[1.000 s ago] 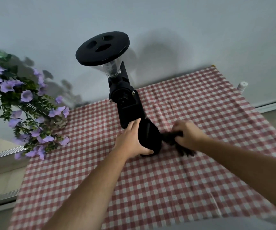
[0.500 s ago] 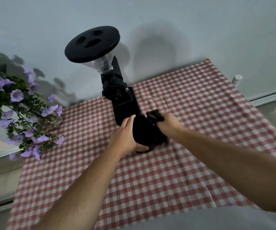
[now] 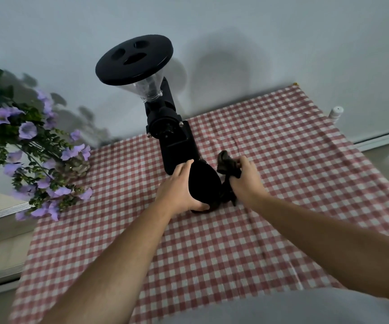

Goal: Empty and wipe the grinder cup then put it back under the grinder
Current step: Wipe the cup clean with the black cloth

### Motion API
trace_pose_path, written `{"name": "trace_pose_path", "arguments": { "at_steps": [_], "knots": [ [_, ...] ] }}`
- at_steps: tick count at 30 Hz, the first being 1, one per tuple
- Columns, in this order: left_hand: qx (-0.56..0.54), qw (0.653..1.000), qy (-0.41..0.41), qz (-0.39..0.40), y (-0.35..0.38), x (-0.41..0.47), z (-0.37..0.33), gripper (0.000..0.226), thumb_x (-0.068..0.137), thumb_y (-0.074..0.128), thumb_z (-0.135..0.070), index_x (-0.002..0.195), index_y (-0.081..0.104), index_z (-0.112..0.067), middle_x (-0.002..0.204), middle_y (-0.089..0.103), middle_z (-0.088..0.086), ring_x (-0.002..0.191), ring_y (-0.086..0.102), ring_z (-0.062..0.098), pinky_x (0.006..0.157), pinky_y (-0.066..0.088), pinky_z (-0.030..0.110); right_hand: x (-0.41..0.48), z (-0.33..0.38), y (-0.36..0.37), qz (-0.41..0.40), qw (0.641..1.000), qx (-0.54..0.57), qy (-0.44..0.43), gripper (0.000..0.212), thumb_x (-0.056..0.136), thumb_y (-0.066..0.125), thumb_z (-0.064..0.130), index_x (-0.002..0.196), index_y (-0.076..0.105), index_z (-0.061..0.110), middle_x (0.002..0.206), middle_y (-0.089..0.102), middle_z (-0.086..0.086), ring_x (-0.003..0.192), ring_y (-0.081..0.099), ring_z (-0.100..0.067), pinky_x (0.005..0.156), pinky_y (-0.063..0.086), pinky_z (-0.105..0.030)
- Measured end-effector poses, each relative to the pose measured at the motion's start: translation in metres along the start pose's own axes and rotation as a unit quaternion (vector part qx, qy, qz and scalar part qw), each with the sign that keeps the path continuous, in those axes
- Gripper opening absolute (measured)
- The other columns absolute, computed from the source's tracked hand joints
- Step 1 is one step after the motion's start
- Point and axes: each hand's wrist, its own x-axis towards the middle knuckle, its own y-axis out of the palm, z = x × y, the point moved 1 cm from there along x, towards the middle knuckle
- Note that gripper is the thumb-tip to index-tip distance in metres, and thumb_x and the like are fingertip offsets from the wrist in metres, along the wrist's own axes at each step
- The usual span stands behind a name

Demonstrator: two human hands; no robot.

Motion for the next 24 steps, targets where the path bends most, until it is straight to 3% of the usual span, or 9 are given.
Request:
{"name": "trace_pose_path", "arguments": {
  "at_steps": [3,5,8,11,14,16,18,21,24],
  "knots": [
    [0.004,1.000,0.013,-0.001,0.000,-0.002,0.002,0.130,0.058,0.084,-0.057,0.153,-0.002,-0.032,0.160,0.007,-0.010,0.127,0.046,0.019,0.078,0.055,0.033,-0.020,-0.015,0.011,0.051,0.997,-0.060,-0.004,0.040,0.091,0.044,0.002,0.127,0.046,0.018,0.122,0.045,-0.003,0.100,0.049,-0.014,0.077,0.047,-0.022],
    [0.000,1.000,0.028,0.013,-0.001,-0.001,0.006,0.131,0.057,0.084,-0.057,0.153,-0.003,-0.033,0.161,0.005,-0.012,0.126,0.047,0.019,0.081,0.056,0.033,-0.031,-0.024,0.011,0.078,0.994,-0.071,-0.003,0.042,0.090,0.045,0.001,0.130,0.047,0.016,0.119,0.051,-0.004,0.095,0.053,-0.014,0.070,0.047,-0.018],
    [0.039,0.995,0.069,0.065,-0.012,0.004,0.009,0.134,0.058,0.087,-0.046,0.154,-0.006,-0.034,0.162,-0.002,-0.016,0.122,0.050,0.018,0.071,0.049,0.023,-0.013,-0.011,-0.010,0.087,0.994,-0.050,0.034,0.029,0.091,0.047,0.001,0.116,0.060,0.009,0.091,0.066,-0.006,0.077,0.066,-0.021,0.058,0.056,-0.027],
    [0.119,0.983,0.095,0.101,-0.025,0.008,0.009,0.134,0.061,0.087,-0.037,0.152,-0.012,-0.039,0.162,-0.014,-0.014,0.119,0.052,0.020,0.058,0.042,0.020,0.009,0.014,-0.024,0.045,0.998,0.006,0.040,0.036,0.093,0.047,0.007,0.128,0.054,0.012,0.097,0.068,-0.008,0.075,0.066,-0.020,0.064,0.057,-0.031],
    [0.099,0.990,0.049,0.090,-0.016,0.004,0.002,0.138,0.058,0.086,-0.053,0.150,-0.017,-0.042,0.162,-0.017,-0.007,0.133,0.042,0.028,0.074,0.052,0.030,-0.003,0.020,-0.010,0.055,0.998,0.018,0.026,0.035,0.094,0.046,0.006,0.127,0.053,0.012,0.096,0.066,-0.006,0.076,0.063,-0.016,0.062,0.052,-0.026],
    [0.081,0.995,0.002,0.056,-0.002,-0.002,-0.007,0.139,0.055,0.083,-0.062,0.149,-0.017,-0.042,0.163,-0.010,-0.005,0.137,0.034,0.032,0.088,0.053,0.040,-0.029,0.004,0.007,0.095,0.995,-0.034,0.021,0.032,0.092,0.046,0.005,0.123,0.054,0.009,0.111,0.060,-0.007,0.091,0.060,-0.018,0.070,0.048,-0.022],
    [0.091,0.996,-0.017,0.015,0.009,-0.004,-0.014,0.136,0.058,0.082,-0.061,0.150,-0.015,-0.039,0.161,-0.002,-0.003,0.139,0.025,0.034,0.092,0.052,0.043,-0.050,-0.014,0.013,0.134,0.987,-0.093,0.014,0.029,0.091,0.047,0.007,0.119,0.055,0.007,0.120,0.052,-0.008,0.094,0.054,-0.017,0.074,0.043,-0.020],
    [0.109,0.994,0.006,0.000,0.012,-0.002,-0.017,0.130,0.059,0.083,-0.057,0.150,-0.009,-0.038,0.159,0.004,-0.003,0.138,0.021,0.034,0.096,0.048,0.045,-0.040,-0.018,-0.003,0.160,0.980,-0.104,0.049,0.013,0.091,0.049,0.006,0.100,0.058,0.006,0.099,0.061,-0.008,0.076,0.060,-0.015,0.057,0.049,-0.019],
    [0.123,0.991,0.052,0.013,0.007,-0.001,-0.015,0.130,0.059,0.086,-0.054,0.151,-0.005,-0.038,0.160,0.004,-0.007,0.142,0.015,0.031,0.104,0.041,0.047,-0.009,0.002,-0.022,0.107,0.991,-0.023,0.078,0.019,0.092,0.046,0.005,0.104,0.061,0.006,0.088,0.068,-0.011,0.075,0.066,-0.022,0.064,0.058,-0.031]
  ]
}}
